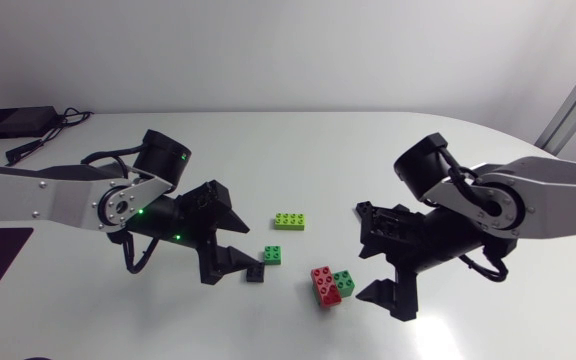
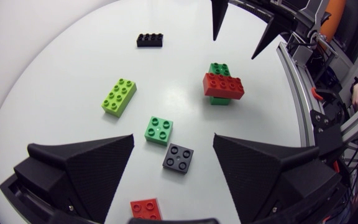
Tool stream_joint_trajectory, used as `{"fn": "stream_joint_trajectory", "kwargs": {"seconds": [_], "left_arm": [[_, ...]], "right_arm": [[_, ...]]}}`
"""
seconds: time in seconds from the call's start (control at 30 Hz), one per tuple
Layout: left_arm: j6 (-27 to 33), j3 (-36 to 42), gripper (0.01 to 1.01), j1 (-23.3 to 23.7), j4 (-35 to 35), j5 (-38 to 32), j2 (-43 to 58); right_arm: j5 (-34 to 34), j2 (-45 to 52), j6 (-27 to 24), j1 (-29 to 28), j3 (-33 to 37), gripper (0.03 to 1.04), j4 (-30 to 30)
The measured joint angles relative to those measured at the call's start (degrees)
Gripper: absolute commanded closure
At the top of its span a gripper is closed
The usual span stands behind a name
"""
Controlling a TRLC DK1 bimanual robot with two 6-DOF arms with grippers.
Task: Separate the duplo bricks
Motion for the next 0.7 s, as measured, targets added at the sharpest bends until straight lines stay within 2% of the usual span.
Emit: {"fn": "stream_joint_trajectory", "kwargs": {"seconds": [0.33,0.7], "left_arm": [[0.24,-0.31,0.139,0.02,-0.02,0.00,0.00],[0.24,-0.31,0.139,-0.17,-0.02,-0.13,0.00]], "right_arm": [[-1.90,7.74,-12.24,-0.07,2.64,0.07,-1.27],[-1.38,13.94,-17.53,1.05,7.80,0.07,-1.27]]}}
